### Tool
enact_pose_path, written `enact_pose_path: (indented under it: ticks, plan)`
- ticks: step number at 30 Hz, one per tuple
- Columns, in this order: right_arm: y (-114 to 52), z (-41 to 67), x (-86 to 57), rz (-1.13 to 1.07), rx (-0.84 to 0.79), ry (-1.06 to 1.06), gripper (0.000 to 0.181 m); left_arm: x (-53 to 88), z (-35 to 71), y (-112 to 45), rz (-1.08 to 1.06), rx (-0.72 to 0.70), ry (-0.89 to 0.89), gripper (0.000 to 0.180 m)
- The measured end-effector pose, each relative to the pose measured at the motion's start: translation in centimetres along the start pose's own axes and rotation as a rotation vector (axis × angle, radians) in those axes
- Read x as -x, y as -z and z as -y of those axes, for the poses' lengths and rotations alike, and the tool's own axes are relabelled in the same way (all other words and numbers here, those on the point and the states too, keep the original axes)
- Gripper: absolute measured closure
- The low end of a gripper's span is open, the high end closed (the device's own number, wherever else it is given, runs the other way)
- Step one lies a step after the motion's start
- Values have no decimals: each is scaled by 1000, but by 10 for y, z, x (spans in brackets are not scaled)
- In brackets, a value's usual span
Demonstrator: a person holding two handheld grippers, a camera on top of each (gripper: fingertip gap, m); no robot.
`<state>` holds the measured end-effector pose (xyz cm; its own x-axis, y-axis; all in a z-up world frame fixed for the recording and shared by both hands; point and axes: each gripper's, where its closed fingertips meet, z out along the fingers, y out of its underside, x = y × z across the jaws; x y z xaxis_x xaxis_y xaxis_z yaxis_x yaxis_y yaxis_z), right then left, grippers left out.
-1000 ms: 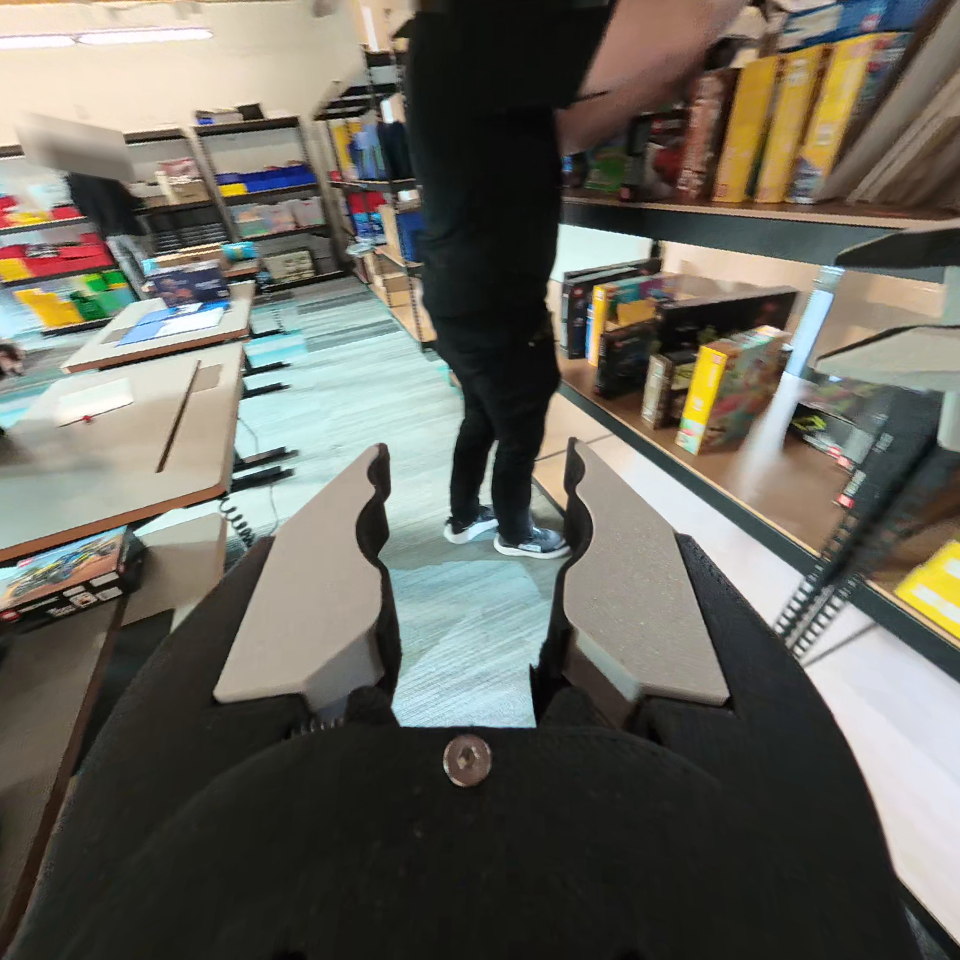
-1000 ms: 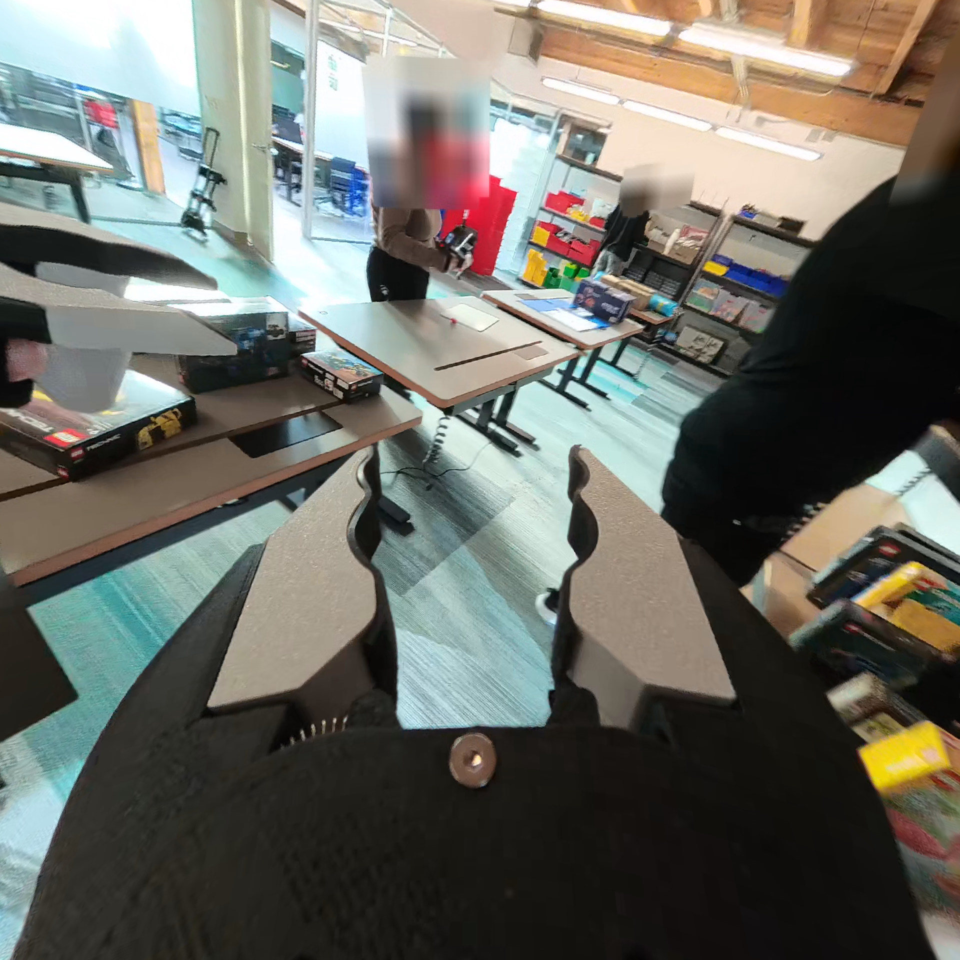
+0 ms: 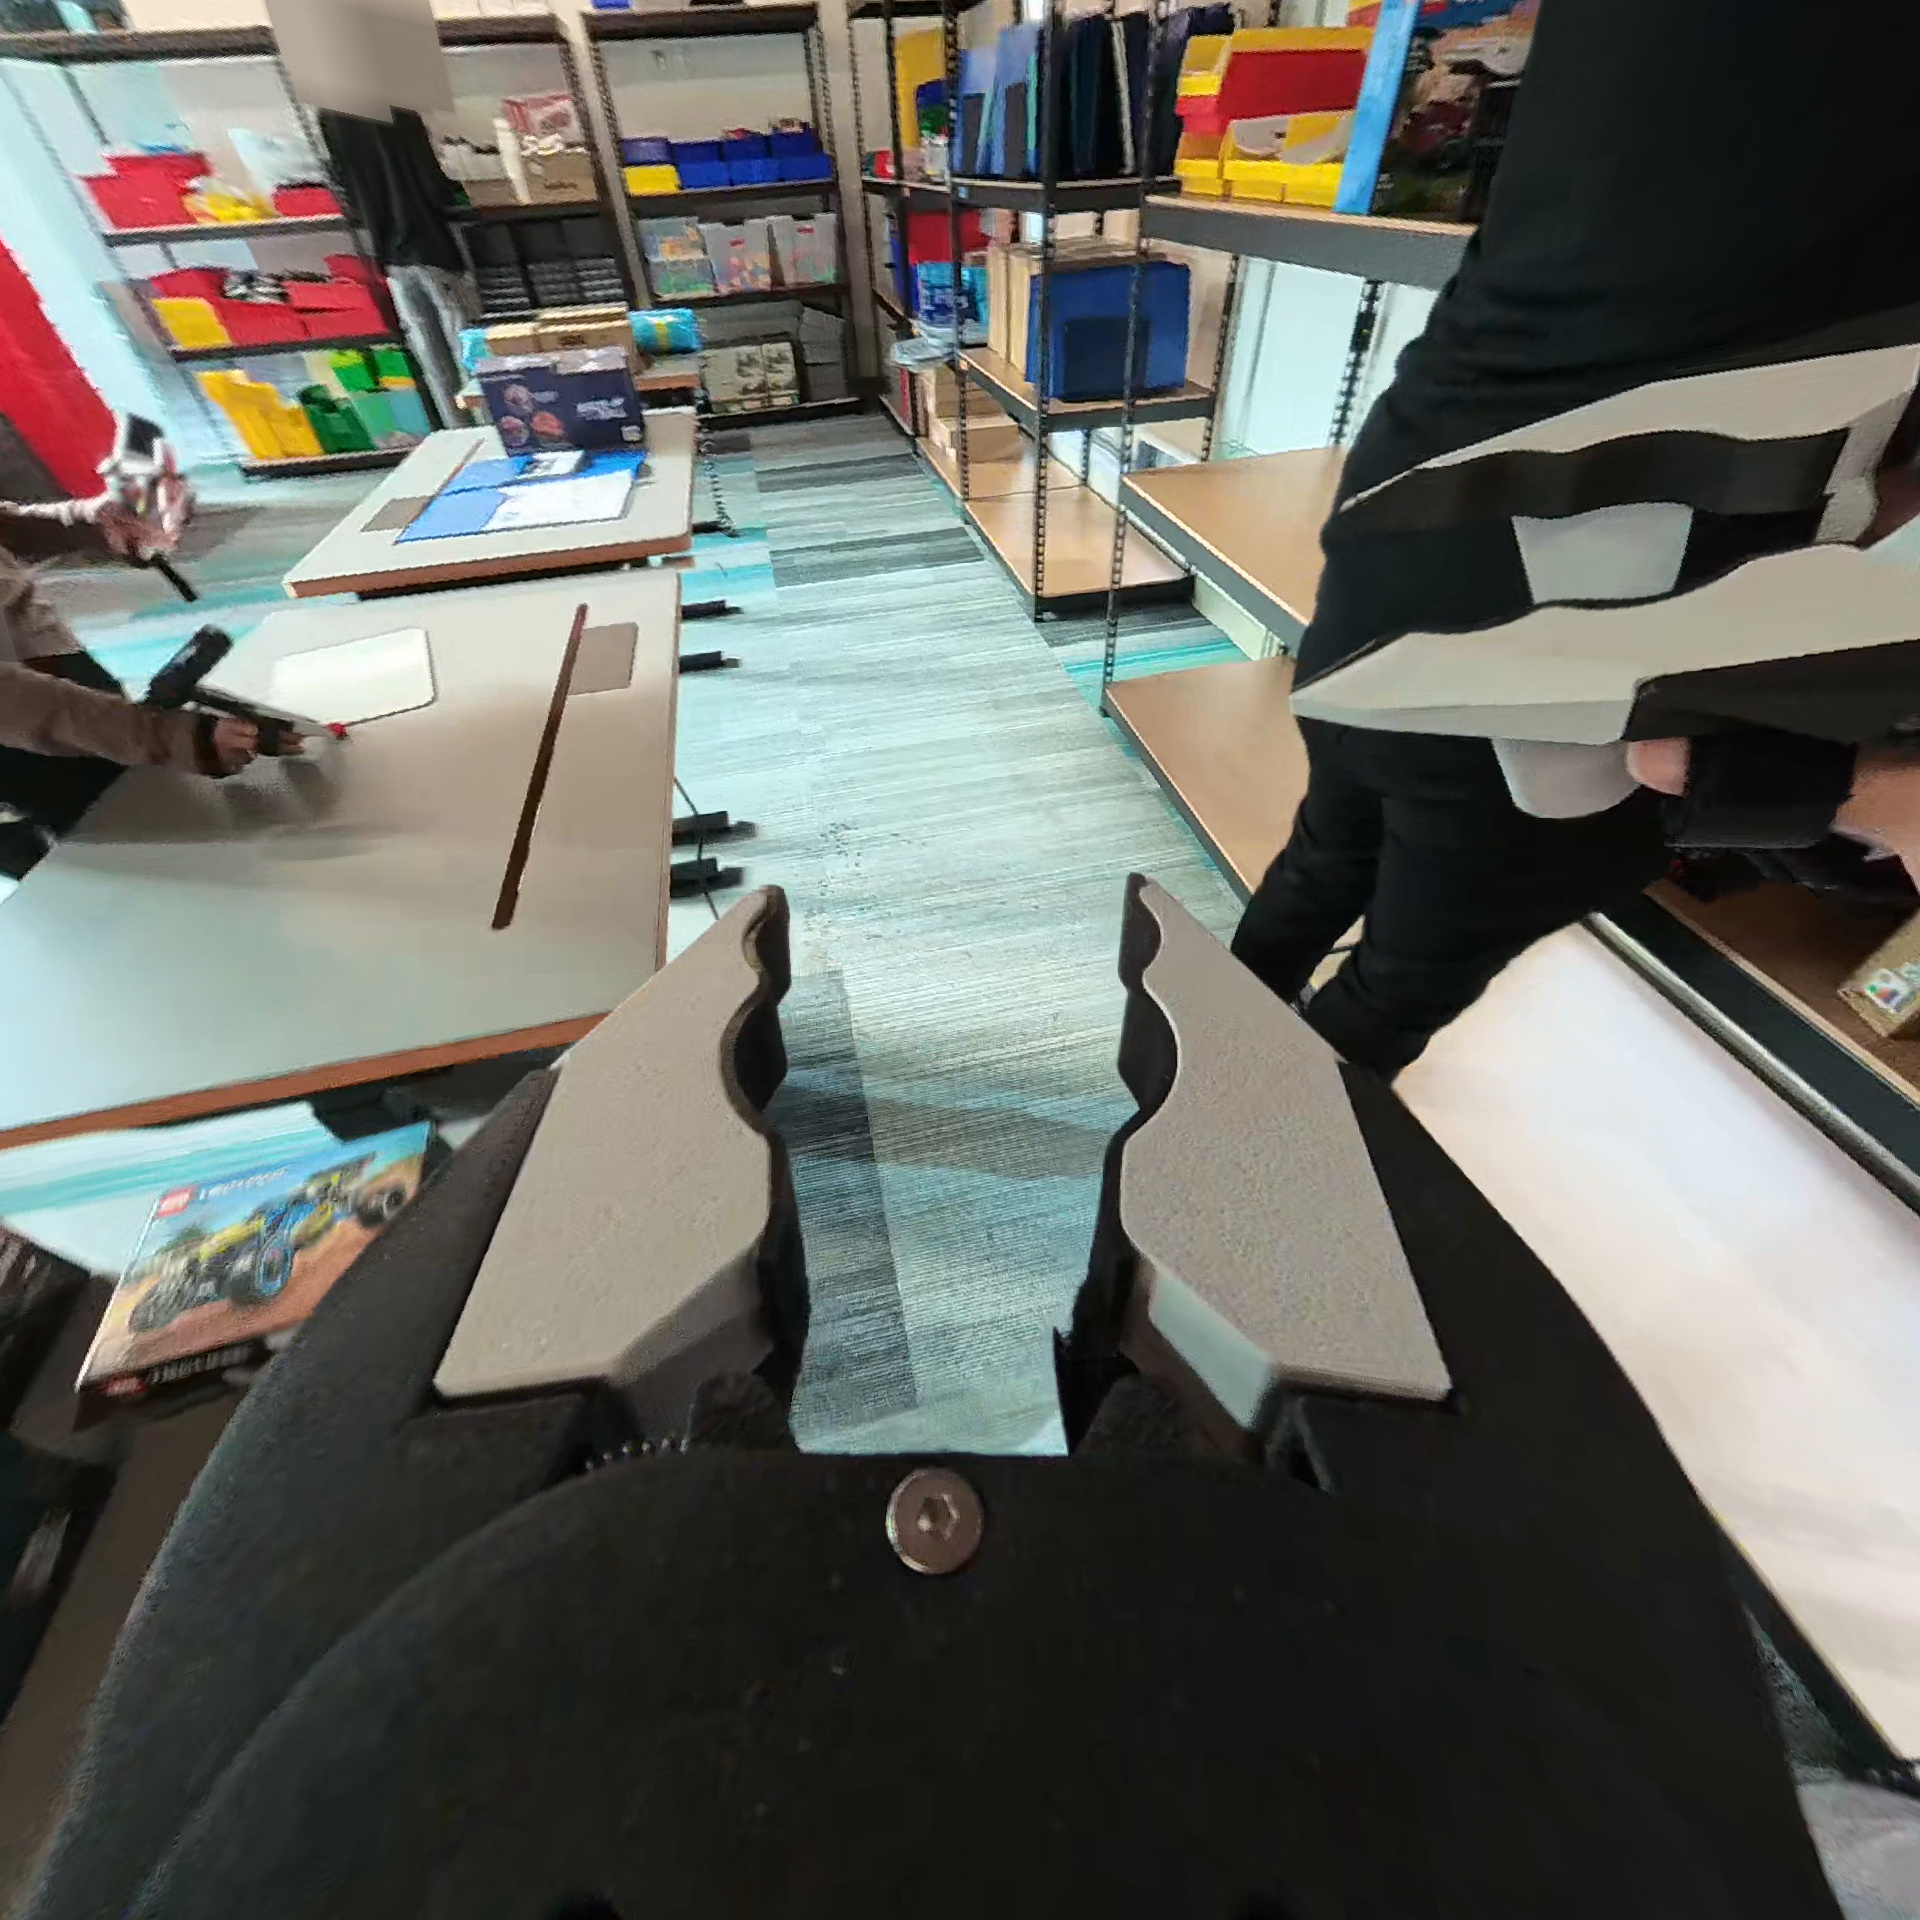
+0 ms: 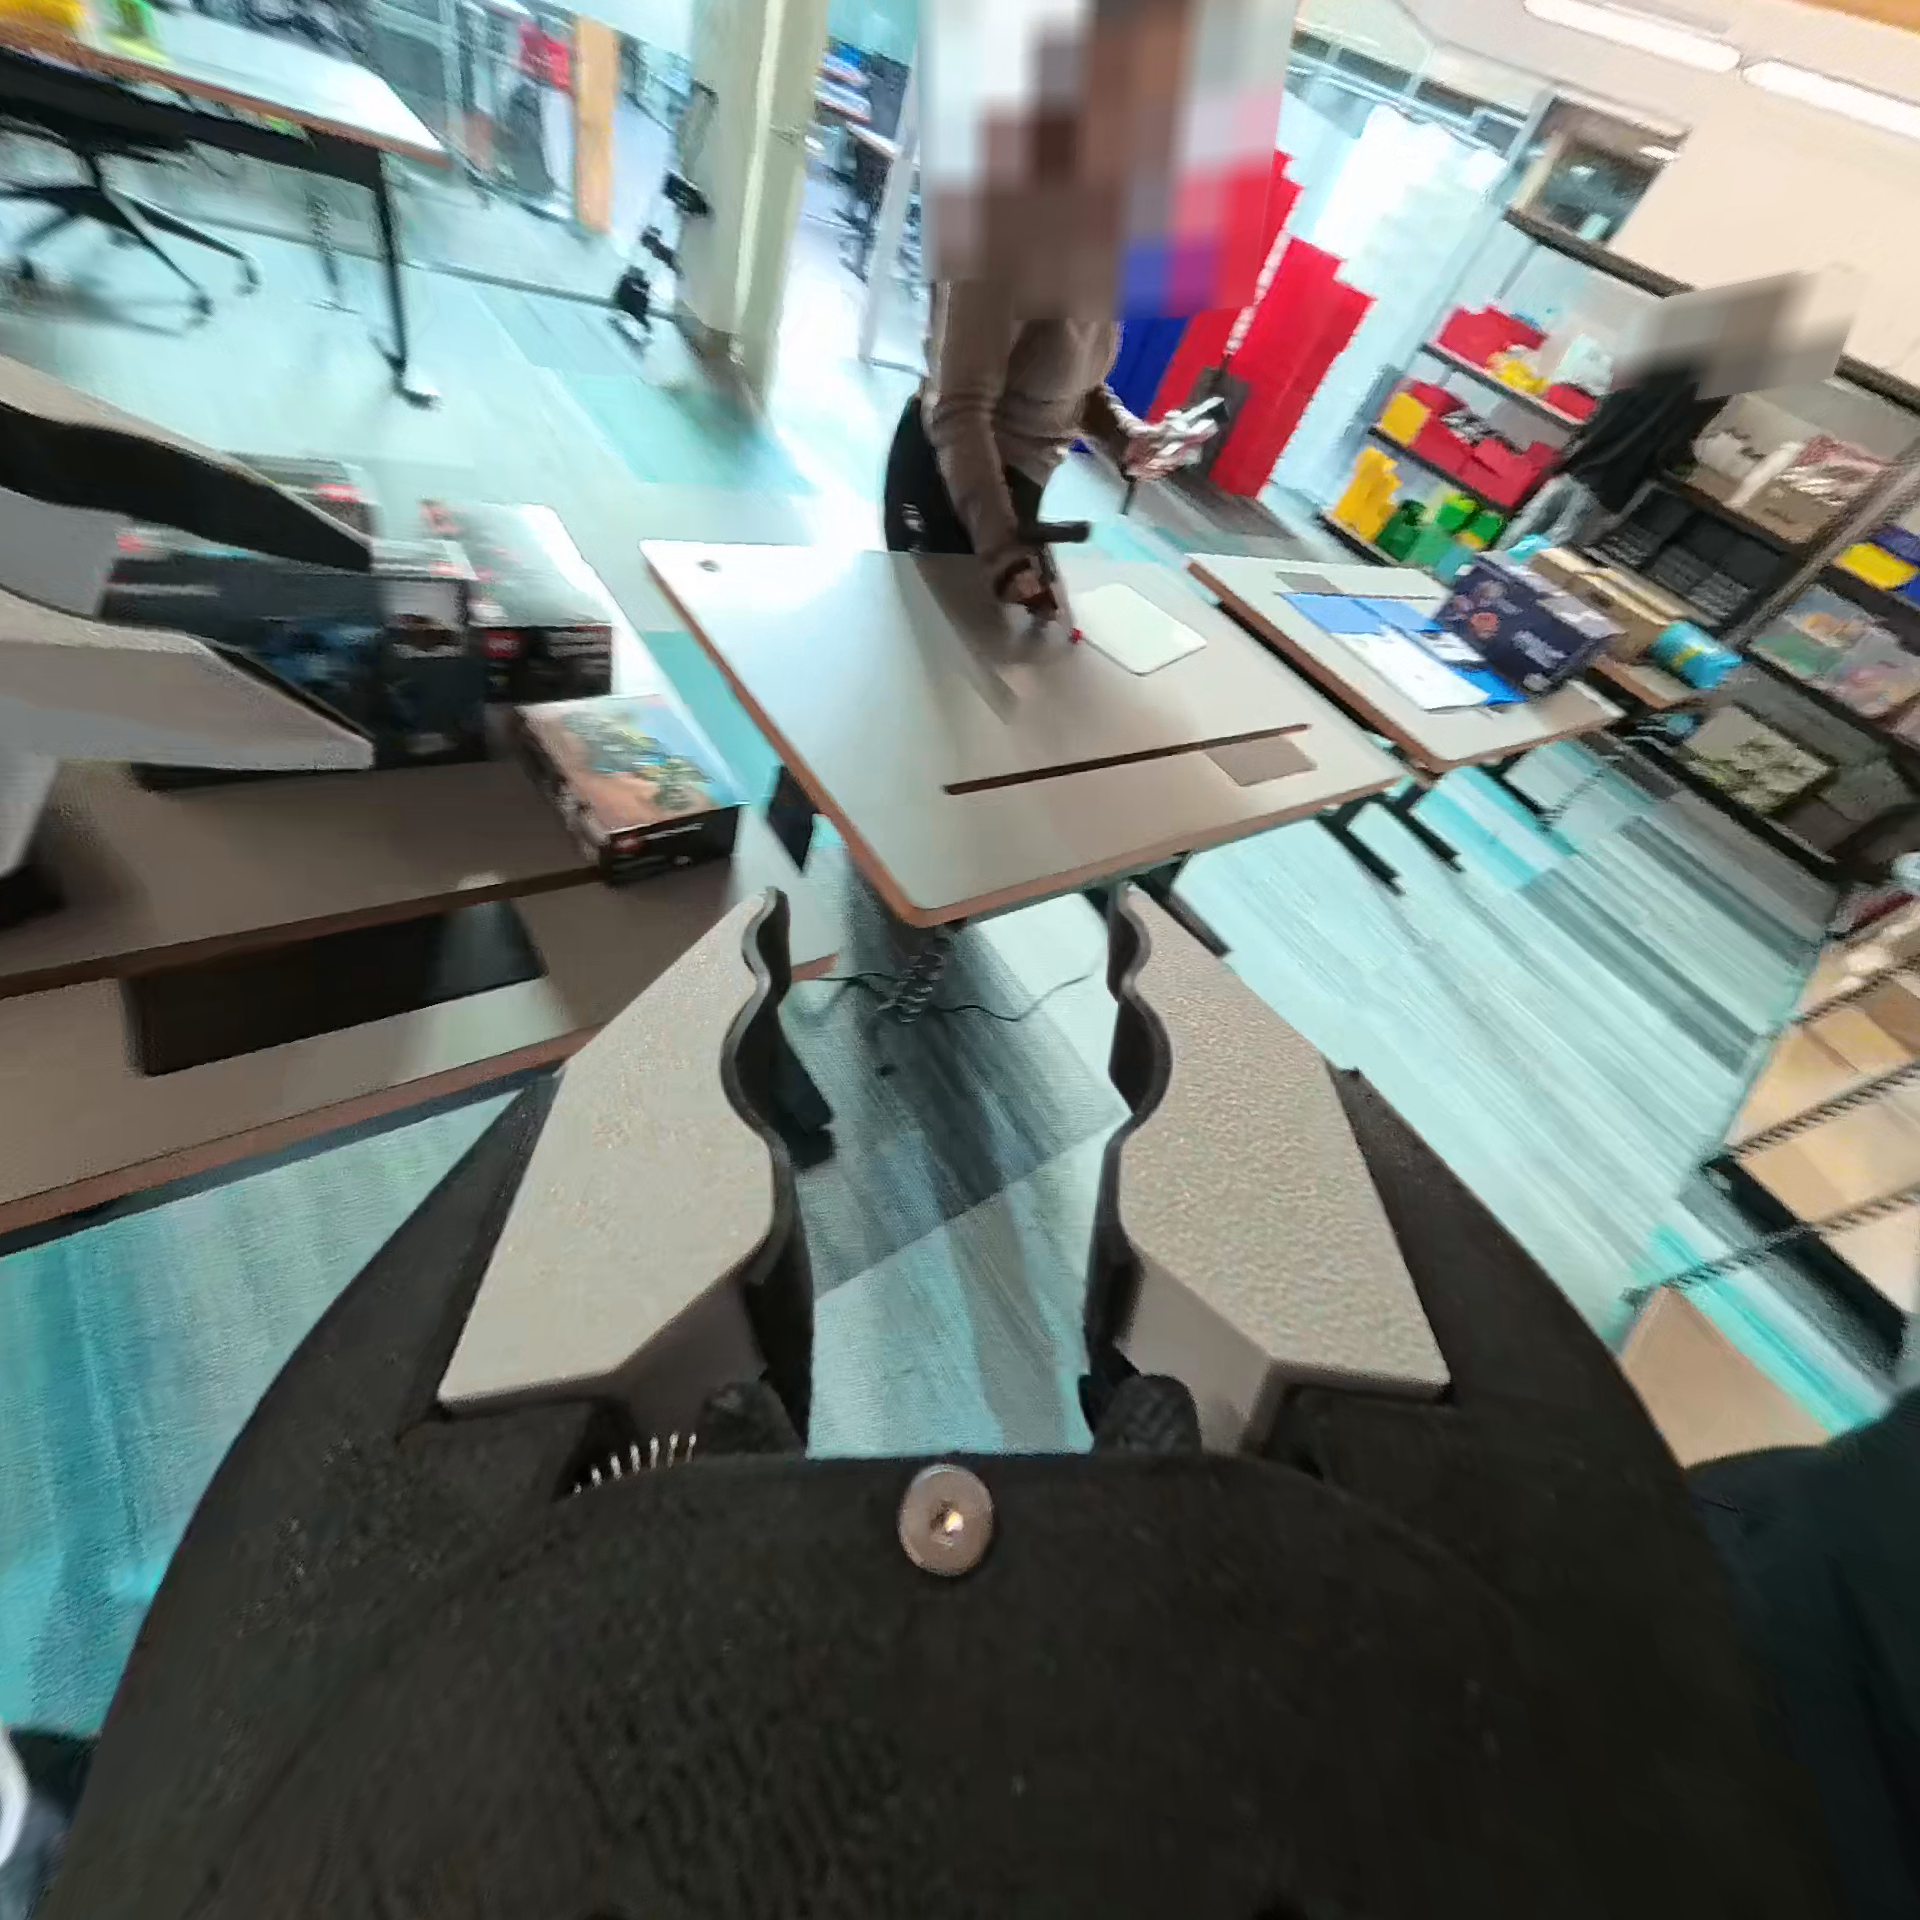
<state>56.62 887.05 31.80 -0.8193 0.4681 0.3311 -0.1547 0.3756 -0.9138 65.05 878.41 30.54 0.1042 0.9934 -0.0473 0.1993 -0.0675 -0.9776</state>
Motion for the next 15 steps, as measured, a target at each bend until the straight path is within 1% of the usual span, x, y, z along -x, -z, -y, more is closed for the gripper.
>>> enact_pose_path:
  ticks: [2, 5, 8, 10, 15]
  plan:
    - [-25, 0, -27, -58, -5, 6, 121, 21, 7, -35, -24, -6, -23, 119]
    - [-62, -7, -62, -79, 30, -64, 121, 43, 20, -94, -69, 19, -28, 117]
    - [-96, -13, -108, -130, 43, -52, 121, 62, 44, -154, -88, -33, -37, 119]
    - [-118, -19, -141, -162, 48, -58, 121, 72, 52, -200, -98, -41, -46, 119]
    - [-184, -47, -226, -167, 72, -93, 121, 96, 65, -322, -111, -22, -29, 119]
